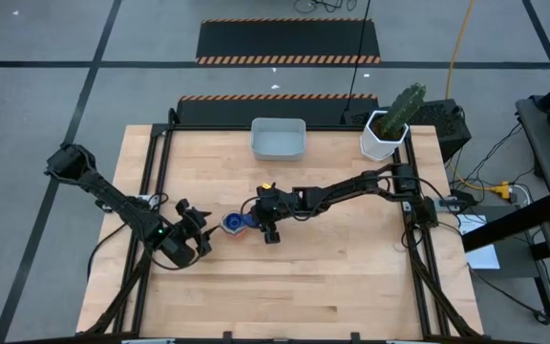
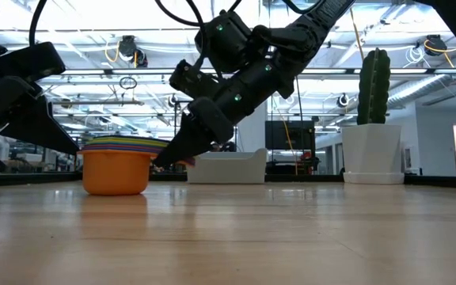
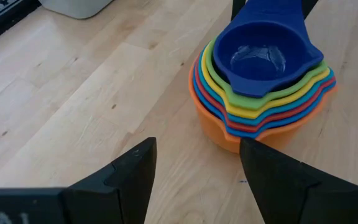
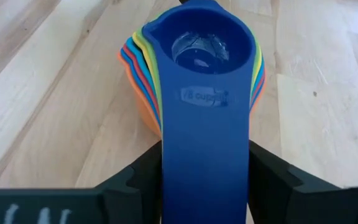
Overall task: Nest measuring cups in basket
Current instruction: Put the nested measuring cups into the gray bin
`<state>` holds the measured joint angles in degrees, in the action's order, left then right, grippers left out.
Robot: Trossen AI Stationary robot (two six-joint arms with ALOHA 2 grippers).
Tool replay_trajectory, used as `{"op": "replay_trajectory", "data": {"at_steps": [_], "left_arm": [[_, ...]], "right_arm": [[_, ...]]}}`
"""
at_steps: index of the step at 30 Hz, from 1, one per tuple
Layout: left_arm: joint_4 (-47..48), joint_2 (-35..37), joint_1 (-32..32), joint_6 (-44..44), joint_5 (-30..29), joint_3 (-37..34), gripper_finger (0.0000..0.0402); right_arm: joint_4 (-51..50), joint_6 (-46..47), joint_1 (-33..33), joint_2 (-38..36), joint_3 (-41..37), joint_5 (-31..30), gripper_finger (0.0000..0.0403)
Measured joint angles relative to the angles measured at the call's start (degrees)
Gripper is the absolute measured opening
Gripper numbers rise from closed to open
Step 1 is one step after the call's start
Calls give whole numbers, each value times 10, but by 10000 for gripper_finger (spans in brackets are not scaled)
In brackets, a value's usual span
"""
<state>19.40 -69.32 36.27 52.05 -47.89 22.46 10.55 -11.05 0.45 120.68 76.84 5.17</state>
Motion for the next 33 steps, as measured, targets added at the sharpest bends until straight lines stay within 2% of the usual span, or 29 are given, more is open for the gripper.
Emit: {"op": "replay_trajectory", "data": {"at_steps": [12, 19, 26, 33], "left_arm": [[2, -1, -1, -7, -22, 0, 237], [-13, -1, -26, -22, -48, 0, 237], [-18, 11, -48, -80, -26, 0, 237], [37, 86, -44, -78, 34, 0, 237]], "right_arm": [[-5, -2, -12, -8, 0, 8, 155], [-17, -2, -27, -9, 0, 9, 154], [-20, -10, -40, -10, 0, 11, 154], [-20, -20, -42, -10, 0, 10, 154]]}}
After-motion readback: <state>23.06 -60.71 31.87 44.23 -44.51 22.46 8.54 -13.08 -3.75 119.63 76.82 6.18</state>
